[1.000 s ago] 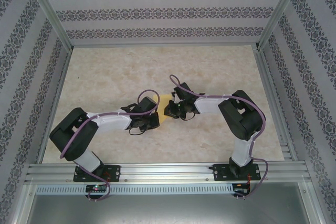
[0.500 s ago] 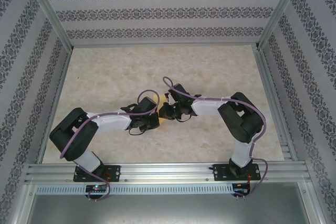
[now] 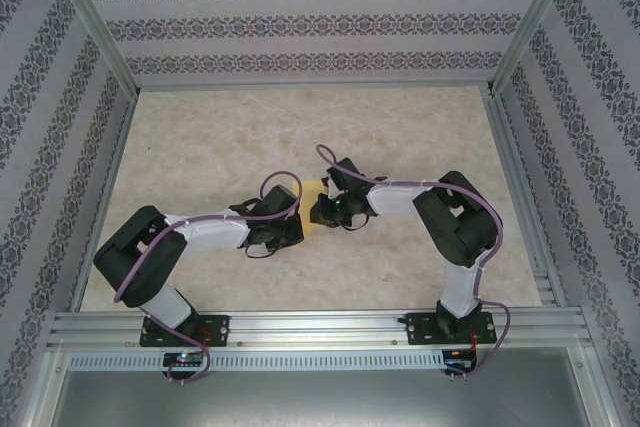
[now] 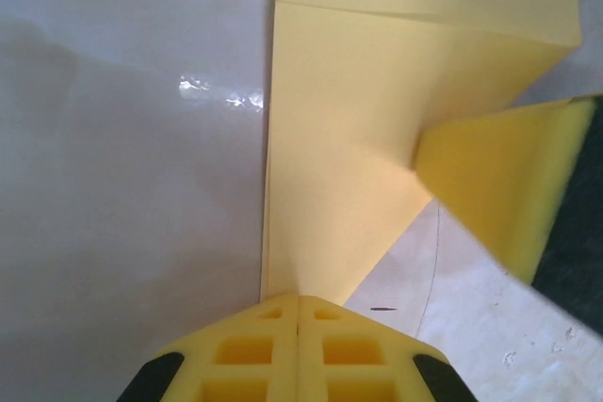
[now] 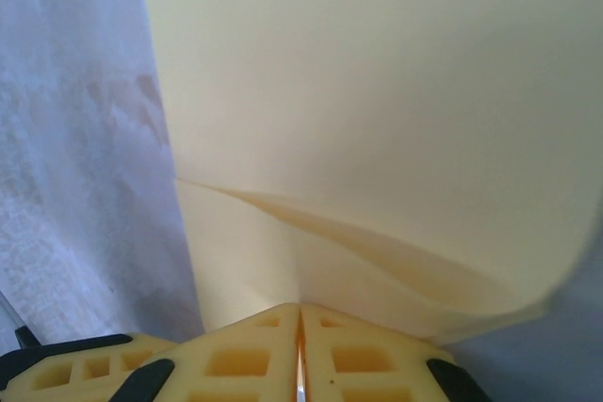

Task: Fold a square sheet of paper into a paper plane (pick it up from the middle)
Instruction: Third fold the triangle at the center of the table.

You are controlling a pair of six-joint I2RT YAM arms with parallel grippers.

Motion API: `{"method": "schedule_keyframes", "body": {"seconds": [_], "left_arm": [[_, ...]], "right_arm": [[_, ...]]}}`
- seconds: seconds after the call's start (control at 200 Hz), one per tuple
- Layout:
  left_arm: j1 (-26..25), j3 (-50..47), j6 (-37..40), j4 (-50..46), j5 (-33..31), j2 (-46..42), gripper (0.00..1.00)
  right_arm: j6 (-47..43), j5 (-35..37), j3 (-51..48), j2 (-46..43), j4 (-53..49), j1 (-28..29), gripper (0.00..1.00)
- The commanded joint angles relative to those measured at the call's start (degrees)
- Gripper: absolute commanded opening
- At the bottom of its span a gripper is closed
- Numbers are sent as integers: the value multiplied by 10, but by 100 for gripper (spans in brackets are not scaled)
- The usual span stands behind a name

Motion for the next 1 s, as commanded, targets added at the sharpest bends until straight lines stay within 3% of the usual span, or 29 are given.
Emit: {"method": "schedule_keyframes", "body": {"seconds": [0.0, 0.195, 0.41, 0.699, 0.994], "left_arm": [[3, -37, -17, -86, -9, 10, 0], [3, -38, -15, -80, -7, 9, 0], [2, -26, -9, -83, -7, 10, 0], [2, -21, -9, -92, -10, 9, 0], [2, -23, -9, -96, -11, 8, 0]], "right_arm": [[-24, 72, -1, 1, -38, -42, 10], [-53, 85, 22, -29, -64, -68, 11], [-61, 73, 34, -93, -62, -29, 12], [-25, 30, 44, -18, -21, 38, 10], [-46, 52, 36, 21, -41, -18, 9]]}}
